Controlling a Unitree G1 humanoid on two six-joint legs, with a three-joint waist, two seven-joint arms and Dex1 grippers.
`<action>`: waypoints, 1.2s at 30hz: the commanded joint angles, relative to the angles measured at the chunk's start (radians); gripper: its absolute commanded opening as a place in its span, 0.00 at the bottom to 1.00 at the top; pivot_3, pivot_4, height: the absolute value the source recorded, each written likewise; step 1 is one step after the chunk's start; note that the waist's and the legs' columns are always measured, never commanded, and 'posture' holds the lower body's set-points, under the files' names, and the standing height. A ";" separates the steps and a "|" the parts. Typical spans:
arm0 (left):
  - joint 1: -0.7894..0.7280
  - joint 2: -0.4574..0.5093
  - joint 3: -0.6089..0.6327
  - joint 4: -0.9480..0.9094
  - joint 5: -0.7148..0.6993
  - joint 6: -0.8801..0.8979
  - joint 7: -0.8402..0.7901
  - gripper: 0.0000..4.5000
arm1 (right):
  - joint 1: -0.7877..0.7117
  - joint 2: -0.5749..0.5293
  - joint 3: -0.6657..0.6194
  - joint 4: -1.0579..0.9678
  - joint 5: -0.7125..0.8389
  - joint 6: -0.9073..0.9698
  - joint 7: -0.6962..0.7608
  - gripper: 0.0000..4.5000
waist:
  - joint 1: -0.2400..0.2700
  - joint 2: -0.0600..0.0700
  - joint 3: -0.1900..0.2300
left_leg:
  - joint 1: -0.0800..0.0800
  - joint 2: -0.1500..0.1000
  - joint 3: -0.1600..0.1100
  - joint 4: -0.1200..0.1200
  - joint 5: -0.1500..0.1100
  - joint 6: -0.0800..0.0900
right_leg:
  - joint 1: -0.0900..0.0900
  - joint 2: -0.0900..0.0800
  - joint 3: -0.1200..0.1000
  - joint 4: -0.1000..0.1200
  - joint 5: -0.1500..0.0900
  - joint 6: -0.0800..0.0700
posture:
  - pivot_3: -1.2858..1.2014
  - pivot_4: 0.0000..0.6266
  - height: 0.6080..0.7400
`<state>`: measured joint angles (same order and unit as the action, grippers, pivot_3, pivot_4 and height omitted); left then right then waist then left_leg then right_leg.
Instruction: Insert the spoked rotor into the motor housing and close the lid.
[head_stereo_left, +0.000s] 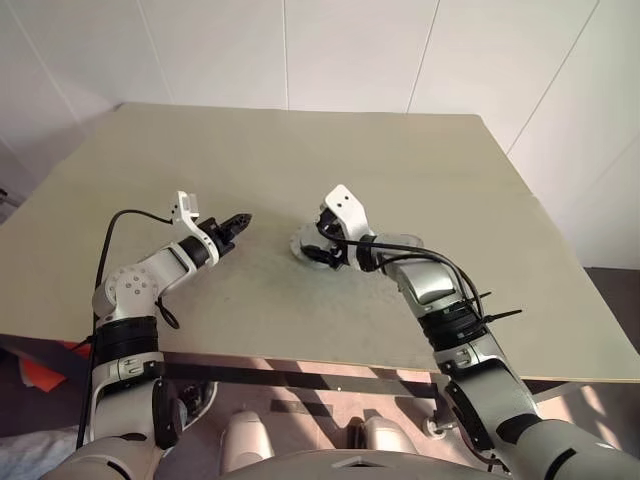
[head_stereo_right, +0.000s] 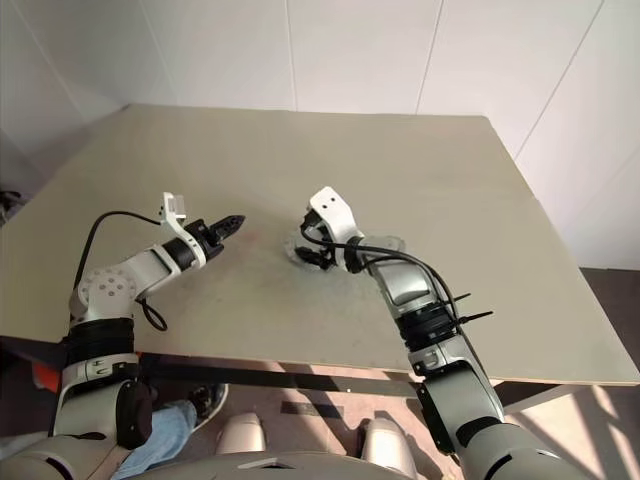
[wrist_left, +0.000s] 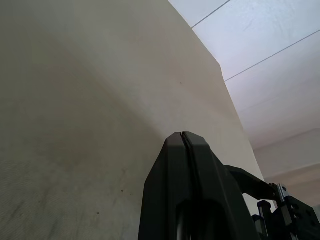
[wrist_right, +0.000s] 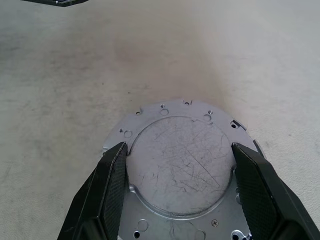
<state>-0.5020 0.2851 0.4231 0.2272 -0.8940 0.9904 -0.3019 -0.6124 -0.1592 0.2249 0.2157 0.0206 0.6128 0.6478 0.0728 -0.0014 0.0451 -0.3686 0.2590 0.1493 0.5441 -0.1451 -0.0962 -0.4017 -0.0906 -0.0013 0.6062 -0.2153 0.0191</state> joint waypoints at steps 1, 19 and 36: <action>-0.009 0.000 -0.007 -0.028 0.000 -0.006 -0.011 0.00 | -0.047 0.017 -0.038 -0.055 0.044 0.016 -0.013 0.71 | 0.001 0.000 0.000 | 0.000 0.000 0.000 0.000 0.000 0.000 | 0.000 0.000 0.000 0.000 0.000 0.000 | 0.52 0.00 1.00; 0.000 -0.007 -0.027 -0.035 0.013 -0.006 -0.014 0.00 | -0.051 -0.021 -0.004 -0.040 0.012 -0.013 -0.042 0.71 | 0.024 0.000 0.000 | 0.000 0.000 0.000 0.002 0.000 0.000 | 0.001 0.000 0.000 0.001 0.000 0.000 | 0.52 0.00 1.00; 0.004 -0.007 -0.033 -0.036 0.016 -0.013 -0.016 0.00 | -0.044 -0.056 -0.001 -0.002 0.012 -0.020 -0.035 0.71 | 0.026 0.000 0.000 | 0.000 0.000 0.000 0.003 0.000 0.000 | 0.001 0.000 0.000 0.002 0.000 0.000 | 0.52 0.00 1.00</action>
<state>-0.4890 0.2754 0.3866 0.2260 -0.8748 0.9892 -0.3027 -0.6236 -0.2078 0.2387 0.2233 0.0300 0.6171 0.6165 0.0983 -0.0012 0.0454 -0.3684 0.2589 0.1489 0.5473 -0.1450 -0.0963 -0.4004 -0.0910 -0.0013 0.6080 -0.2150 0.0195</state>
